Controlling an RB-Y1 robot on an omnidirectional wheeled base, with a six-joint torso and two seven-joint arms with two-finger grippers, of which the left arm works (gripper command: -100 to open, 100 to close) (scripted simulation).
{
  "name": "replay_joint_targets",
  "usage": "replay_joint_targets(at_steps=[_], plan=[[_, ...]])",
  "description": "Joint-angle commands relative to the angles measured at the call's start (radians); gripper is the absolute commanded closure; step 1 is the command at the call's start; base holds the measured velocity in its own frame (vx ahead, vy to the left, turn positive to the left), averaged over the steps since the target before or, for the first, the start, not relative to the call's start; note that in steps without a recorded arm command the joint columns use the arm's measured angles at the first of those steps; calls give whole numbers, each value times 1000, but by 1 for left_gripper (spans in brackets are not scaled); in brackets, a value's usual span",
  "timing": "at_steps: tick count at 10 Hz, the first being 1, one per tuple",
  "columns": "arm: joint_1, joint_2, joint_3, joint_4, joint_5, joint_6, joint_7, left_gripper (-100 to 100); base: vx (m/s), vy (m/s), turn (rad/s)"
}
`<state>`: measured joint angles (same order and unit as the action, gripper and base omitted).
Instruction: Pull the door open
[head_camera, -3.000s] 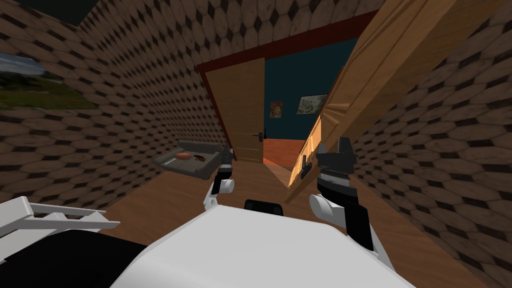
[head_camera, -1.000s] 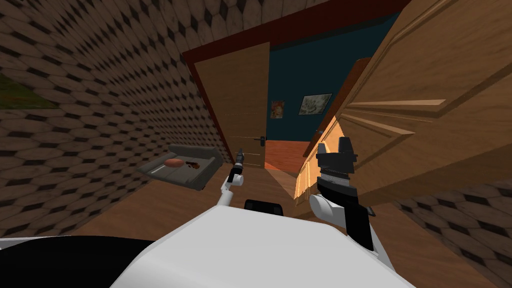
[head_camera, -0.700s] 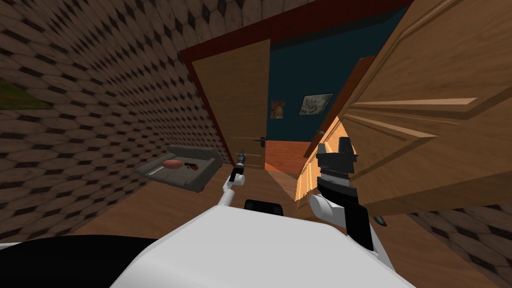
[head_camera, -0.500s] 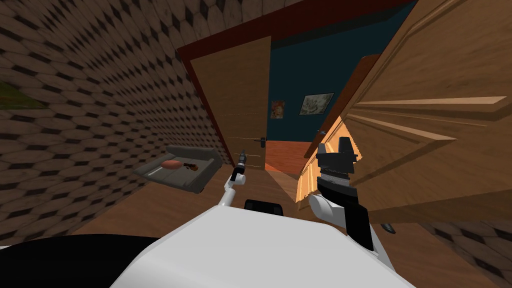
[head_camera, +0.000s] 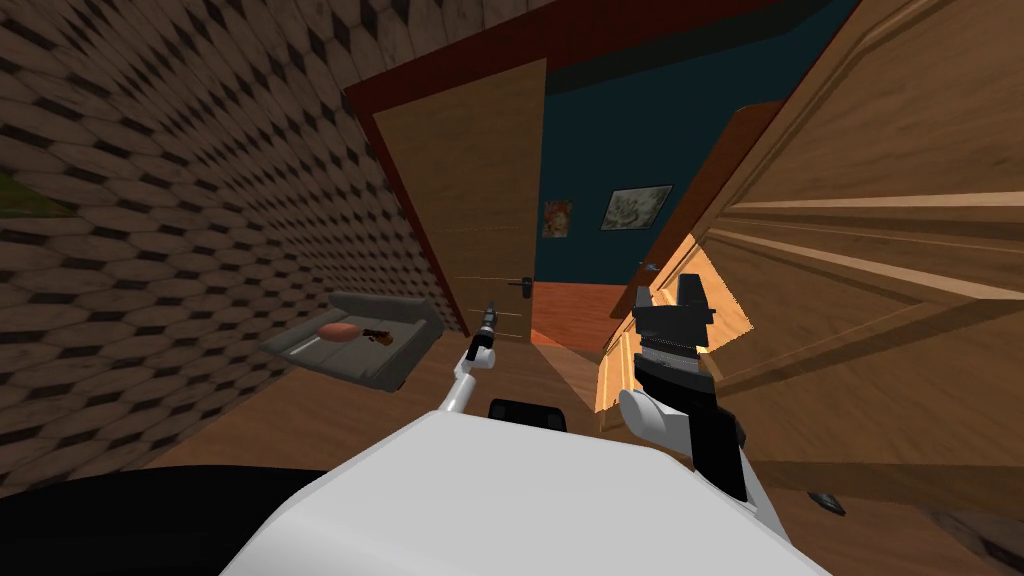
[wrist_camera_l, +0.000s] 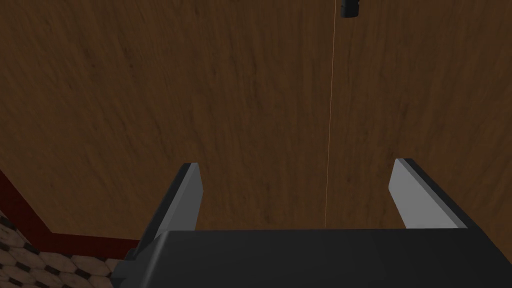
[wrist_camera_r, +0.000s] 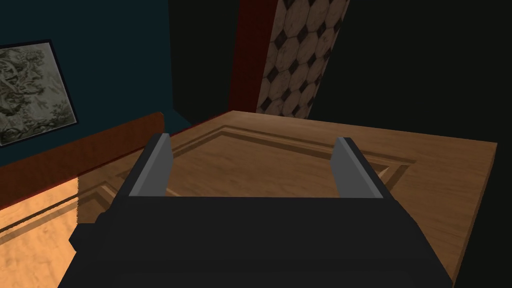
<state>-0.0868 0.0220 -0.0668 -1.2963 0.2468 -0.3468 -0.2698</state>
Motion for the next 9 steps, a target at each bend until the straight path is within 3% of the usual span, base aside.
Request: replay_joint_targets(at_steps=[1,4,9], plan=[[-20,-6,-3,34,7,3,-4,-100,87,9,6],[-59,-21,-13,106,21,5,-12,-100,124,-4,13],[-99,-40,-23,181,36,8,-20,-100,101,-24,15]])
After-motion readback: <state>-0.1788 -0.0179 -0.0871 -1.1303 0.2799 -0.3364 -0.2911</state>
